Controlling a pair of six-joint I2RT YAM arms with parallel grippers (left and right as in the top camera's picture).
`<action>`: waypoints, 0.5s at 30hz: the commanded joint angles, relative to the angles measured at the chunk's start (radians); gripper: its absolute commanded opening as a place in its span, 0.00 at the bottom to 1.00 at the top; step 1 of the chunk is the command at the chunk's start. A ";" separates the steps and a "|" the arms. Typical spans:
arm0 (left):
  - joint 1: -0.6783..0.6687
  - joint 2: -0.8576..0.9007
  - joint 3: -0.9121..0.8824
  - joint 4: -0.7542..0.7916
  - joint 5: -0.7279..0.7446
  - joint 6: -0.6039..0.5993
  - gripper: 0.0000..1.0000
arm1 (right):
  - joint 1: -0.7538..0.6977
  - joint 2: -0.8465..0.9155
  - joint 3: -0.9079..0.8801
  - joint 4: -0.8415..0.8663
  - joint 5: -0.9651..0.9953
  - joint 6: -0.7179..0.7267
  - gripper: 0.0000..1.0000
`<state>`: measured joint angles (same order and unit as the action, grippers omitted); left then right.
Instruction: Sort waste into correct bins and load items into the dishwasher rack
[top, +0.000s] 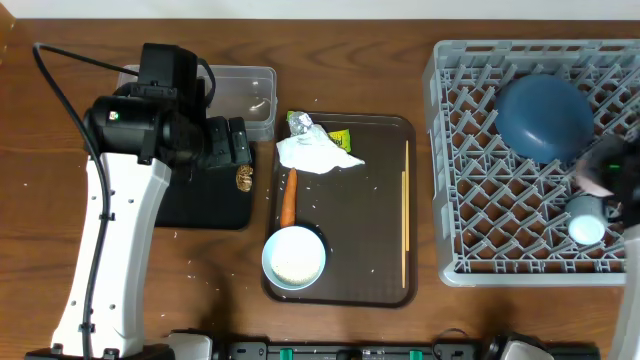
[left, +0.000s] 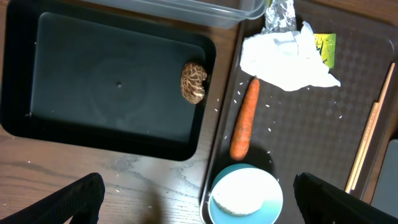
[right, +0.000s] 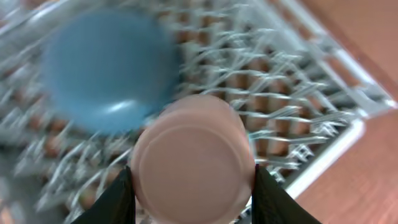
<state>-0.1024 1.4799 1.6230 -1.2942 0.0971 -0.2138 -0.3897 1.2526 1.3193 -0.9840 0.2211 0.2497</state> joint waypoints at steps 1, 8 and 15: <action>0.003 0.001 0.017 -0.003 -0.012 -0.013 0.98 | -0.122 0.034 0.010 0.042 -0.048 0.028 0.33; 0.003 0.001 0.018 -0.003 -0.012 -0.013 0.98 | -0.262 0.156 0.010 0.159 -0.045 0.050 0.33; 0.003 0.001 0.018 -0.003 -0.012 -0.013 0.98 | -0.359 0.280 0.010 0.204 -0.180 0.027 0.51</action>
<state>-0.1024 1.4799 1.6230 -1.2945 0.0975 -0.2138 -0.7189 1.5047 1.3193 -0.7883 0.1455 0.3080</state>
